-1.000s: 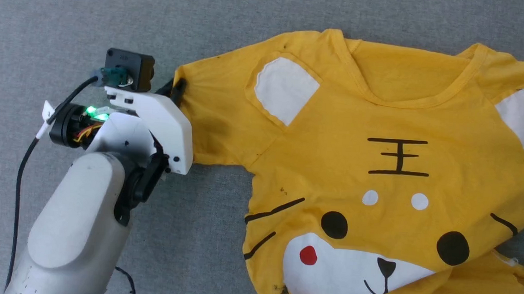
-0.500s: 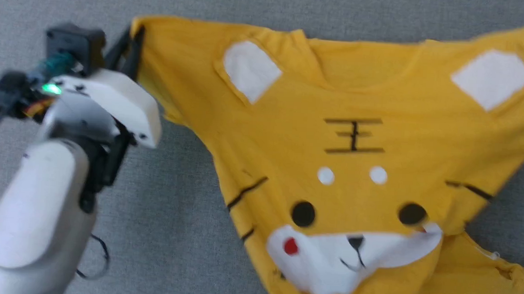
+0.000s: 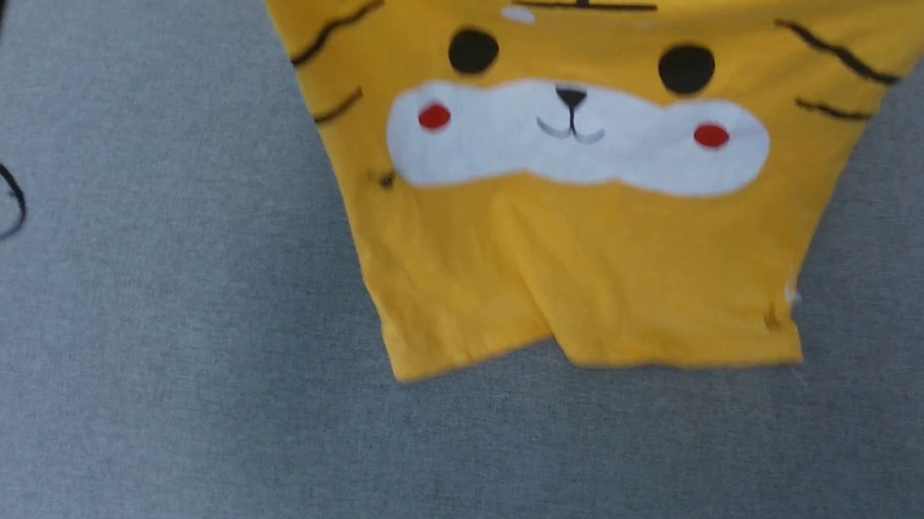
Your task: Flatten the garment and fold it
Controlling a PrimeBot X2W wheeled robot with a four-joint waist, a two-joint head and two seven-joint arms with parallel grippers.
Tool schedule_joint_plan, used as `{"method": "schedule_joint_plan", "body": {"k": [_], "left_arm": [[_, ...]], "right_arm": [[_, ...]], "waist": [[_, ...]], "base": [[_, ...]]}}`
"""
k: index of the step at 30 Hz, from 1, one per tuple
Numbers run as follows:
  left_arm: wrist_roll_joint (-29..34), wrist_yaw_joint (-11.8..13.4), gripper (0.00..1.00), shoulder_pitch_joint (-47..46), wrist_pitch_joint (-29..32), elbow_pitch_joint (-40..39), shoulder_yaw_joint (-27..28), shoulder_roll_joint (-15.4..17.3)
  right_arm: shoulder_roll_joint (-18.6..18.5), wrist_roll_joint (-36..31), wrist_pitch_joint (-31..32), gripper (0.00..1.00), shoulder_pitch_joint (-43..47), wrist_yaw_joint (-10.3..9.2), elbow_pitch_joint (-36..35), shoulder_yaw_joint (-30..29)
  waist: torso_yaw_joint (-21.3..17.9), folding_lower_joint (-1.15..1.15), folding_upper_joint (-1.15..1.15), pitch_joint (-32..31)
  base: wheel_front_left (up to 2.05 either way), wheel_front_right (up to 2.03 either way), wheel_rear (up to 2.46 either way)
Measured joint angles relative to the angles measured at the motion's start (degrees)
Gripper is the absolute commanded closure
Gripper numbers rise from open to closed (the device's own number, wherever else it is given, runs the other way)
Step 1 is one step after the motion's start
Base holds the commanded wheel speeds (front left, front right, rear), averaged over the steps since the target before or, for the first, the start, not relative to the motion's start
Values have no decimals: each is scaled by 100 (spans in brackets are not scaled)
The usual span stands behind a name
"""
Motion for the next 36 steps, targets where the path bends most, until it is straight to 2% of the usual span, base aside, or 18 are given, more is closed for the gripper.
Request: {"method": "schedule_joint_plan", "body": {"k": [3, 8, 13, 18, 24, 30, 36], "left_arm": [[38, -146, 100, -545, 216, 260, -73, 22], [-62, -334, 100, -1358, 631, 595, -177, -120], [-118, -498, 100, -1931, 1012, 727, -276, -188], [-325, -506, 100, -2148, 1335, 820, -226, -231], [-391, -387, 100, -2431, 1486, 855, -110, -283], [-344, -178, 100, -3095, 1456, 970, -119, -571], [57, 97, 100, -4114, 621, 1386, -186, -893]], "right_arm": [[-7, -41, 49, 100, -621, 0, 421, 334], [108, -69, 116, 100, -1420, 0, 1004, 619], [164, -71, 259, 100, -1883, 0, 1212, 922], [213, 129, 474, 100, -2090, 0, 1226, 1044], [172, 269, 695, 100, -2369, 0, 1156, 1090], [266, 307, 840, 100, -2828, -1, 1336, 868], [513, -54, 489, 100, -3716, -1, 1753, 694]], "waist": [[-86, -1, 0, -153], [-232, -1, 0, -374], [-402, -1, 0, -500], [-566, -1, 0, -544], [-684, 0, 0, -300], [-753, 1, 0, 212], [-798, 1, 0, 923]], "base": [[0, 0, 0], [0, 0, 0], [0, 0, 0], [0, 0, 0], [0, 0, 0], [0, 0, 0], [0, 0, 0]]}}
